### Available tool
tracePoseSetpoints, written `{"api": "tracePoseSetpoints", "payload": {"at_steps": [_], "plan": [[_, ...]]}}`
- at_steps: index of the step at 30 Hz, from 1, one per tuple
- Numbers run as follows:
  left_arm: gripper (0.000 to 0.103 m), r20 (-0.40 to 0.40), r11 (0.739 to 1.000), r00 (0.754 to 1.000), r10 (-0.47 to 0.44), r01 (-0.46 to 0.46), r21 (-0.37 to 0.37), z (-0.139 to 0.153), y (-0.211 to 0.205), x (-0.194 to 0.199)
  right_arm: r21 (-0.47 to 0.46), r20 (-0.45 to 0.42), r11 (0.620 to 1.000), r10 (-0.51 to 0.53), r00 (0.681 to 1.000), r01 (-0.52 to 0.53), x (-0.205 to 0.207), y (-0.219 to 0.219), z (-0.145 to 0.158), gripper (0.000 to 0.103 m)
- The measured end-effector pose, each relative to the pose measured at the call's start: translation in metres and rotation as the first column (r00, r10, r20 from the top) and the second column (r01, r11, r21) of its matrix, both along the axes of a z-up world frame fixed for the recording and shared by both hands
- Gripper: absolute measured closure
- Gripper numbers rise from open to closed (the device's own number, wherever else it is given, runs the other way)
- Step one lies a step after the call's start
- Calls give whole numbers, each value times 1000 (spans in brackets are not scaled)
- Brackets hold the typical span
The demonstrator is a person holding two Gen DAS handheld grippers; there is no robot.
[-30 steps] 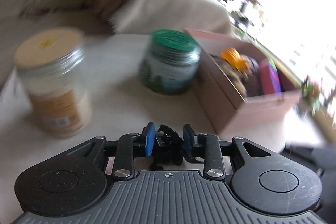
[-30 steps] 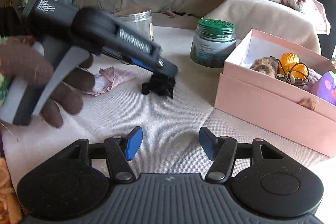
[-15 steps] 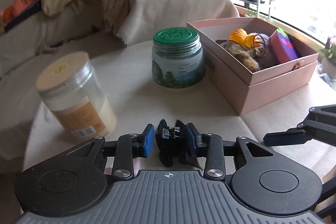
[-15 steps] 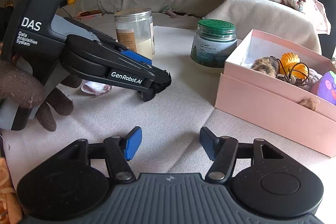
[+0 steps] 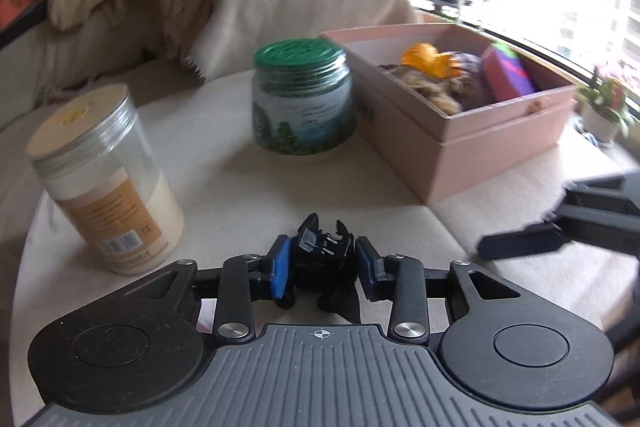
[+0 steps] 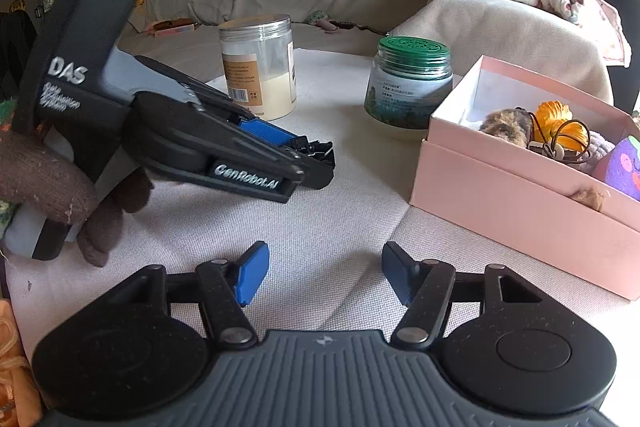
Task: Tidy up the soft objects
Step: 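Lift the black item with the left tool while the right tool moves to the pink sock, then grasp the pink sock with the right tool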
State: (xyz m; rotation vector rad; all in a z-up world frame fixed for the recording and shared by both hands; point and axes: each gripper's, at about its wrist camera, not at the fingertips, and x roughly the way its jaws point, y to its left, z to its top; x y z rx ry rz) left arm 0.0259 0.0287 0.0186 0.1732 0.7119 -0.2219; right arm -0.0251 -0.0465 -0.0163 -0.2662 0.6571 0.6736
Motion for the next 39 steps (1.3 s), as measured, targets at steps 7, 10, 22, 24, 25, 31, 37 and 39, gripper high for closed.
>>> {"api": "tracePoseSetpoints", "payload": {"at_steps": [7,10,22,24,25,31,37,39], "plan": [[65,117,1000,993,7,-6,-7,21,20,-33,-31,0,999,8,1000,-8,1,9,1,40],[65,119,994,988,97,-92,-54,31,52,-44,-25,-19,999,46,999,-46,4,26,8,40],[65,-5,826,876,482,-456,-332,27,187,-89,-28,-114,985,164,980,-168,32,131,13,40],[65,-16,817,875,484,-458,-350,22,196,-91,-36,-127,988,147,981,-152,40,140,9,40],[65,-20,814,876,483,-457,-359,20,198,-91,-51,-128,987,143,981,-151,43,144,7,40],[65,-44,812,894,447,-426,-400,7,200,-86,-112,-76,977,171,982,-179,40,153,7,38],[65,-58,818,905,422,-408,-405,0,193,-84,-130,6,966,224,974,-222,28,152,23,37],[65,-62,819,907,417,-404,-407,-1,191,-81,-135,29,962,242,970,-236,24,153,27,33]]}}
